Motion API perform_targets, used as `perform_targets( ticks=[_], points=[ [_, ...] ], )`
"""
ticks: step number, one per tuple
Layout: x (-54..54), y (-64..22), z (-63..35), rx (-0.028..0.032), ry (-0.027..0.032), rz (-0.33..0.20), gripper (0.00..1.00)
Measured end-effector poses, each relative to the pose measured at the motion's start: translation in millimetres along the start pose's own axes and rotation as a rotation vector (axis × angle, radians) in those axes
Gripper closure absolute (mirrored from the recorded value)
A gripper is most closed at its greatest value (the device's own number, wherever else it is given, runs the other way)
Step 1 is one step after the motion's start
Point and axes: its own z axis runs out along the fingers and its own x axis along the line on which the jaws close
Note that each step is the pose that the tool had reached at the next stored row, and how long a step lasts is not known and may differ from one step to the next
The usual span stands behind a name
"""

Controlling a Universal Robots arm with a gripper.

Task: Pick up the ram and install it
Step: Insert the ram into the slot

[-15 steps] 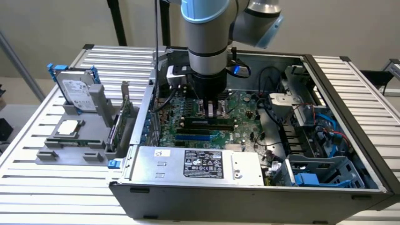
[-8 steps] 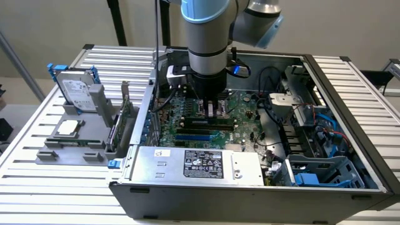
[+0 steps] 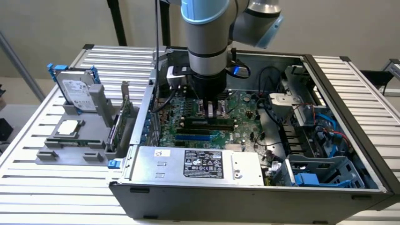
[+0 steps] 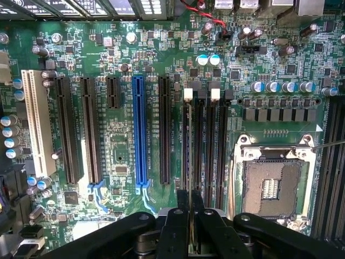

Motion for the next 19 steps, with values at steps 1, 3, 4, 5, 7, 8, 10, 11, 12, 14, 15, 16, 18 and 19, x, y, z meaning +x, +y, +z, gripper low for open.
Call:
perform_targets(
  ticks=[1, 3, 4, 5, 7, 8, 10, 11, 12, 14, 15, 16, 18, 19],
  points=[
    [0.0, 0.0, 0.3, 0.0, 0.0, 0.0, 0.87],
    [0.1, 0.1, 0.8, -0.0001, 0.0002, 0.0, 0.87],
    [0.1, 0.1, 0.8, -0.0001, 0.0002, 0.0, 0.87],
    [0.1, 0.1, 0.8, -0.0002, 0.0003, 0.0, 0.87],
    [0.0, 0.1, 0.9, 0.0, 0.0001, 0.0, 0.87],
    [0.0, 0.1, 0.9, -0.0001, 0.0001, 0.001, 0.87],
    [0.0, 0.1, 0.9, 0.0, 0.0004, 0.002, 0.87],
    [0.0, 0.1, 0.9, 0.0, 0.0006, 0.003, 0.87],
    [0.0, 0.1, 1.0, 0.0001, 0.0008, 0.003, 0.87],
    [0.0, 0.2, 1.0, 0.0001, 0.0015, 0.005, 0.87],
    [0.0, 0.1, 1.0, 0.0001, 0.0019, 0.006, 0.87],
    [0.0, 0.1, 1.1, 0.0001, 0.0023, 0.007, 0.87],
    [0.0, 0.2, 1.2, 0.0002, 0.0029, 0.008, 0.87],
    [0.0, 0.2, 1.3, 0.0002, 0.0033, 0.009, 0.87]
  ],
)
